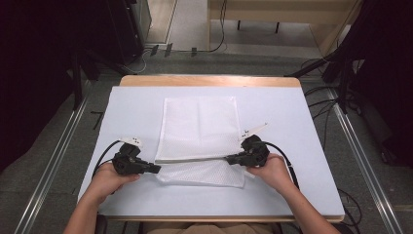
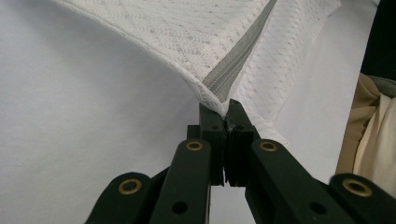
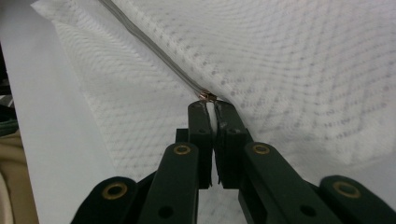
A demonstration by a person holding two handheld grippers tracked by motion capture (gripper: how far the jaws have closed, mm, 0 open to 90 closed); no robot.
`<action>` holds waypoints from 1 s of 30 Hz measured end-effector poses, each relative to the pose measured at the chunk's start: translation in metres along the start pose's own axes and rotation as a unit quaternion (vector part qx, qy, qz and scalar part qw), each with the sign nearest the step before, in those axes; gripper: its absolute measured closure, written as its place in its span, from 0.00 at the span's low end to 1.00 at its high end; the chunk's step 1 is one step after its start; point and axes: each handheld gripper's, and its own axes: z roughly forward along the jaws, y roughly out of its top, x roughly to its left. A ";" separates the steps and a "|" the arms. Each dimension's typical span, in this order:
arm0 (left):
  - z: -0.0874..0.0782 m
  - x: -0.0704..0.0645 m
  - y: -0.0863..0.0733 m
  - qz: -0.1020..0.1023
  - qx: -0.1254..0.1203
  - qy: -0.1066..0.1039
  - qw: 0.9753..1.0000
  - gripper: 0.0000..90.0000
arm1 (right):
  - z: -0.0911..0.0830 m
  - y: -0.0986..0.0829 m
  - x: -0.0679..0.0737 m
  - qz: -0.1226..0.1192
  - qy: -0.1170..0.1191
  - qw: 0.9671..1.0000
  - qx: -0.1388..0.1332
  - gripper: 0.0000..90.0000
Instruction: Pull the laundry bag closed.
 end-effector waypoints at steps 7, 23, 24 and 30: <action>0.000 0.000 -0.001 0.002 -0.001 0.001 1.000 0.99 | -0.008 -0.004 -0.003 0.004 -0.002 1.000 -0.005 0.98; 0.000 0.000 -0.001 0.003 0.002 -0.004 1.000 1.00 | -0.026 -0.019 -0.011 0.015 -0.010 1.000 -0.005 0.98; 0.000 -0.001 -0.002 0.004 0.003 -0.003 1.000 1.00 | -0.026 -0.019 -0.011 0.015 -0.011 1.000 -0.003 0.98; 0.000 0.000 -0.001 0.003 0.003 -0.011 1.000 1.00 | -0.026 -0.019 -0.011 0.019 -0.011 1.000 -0.001 0.98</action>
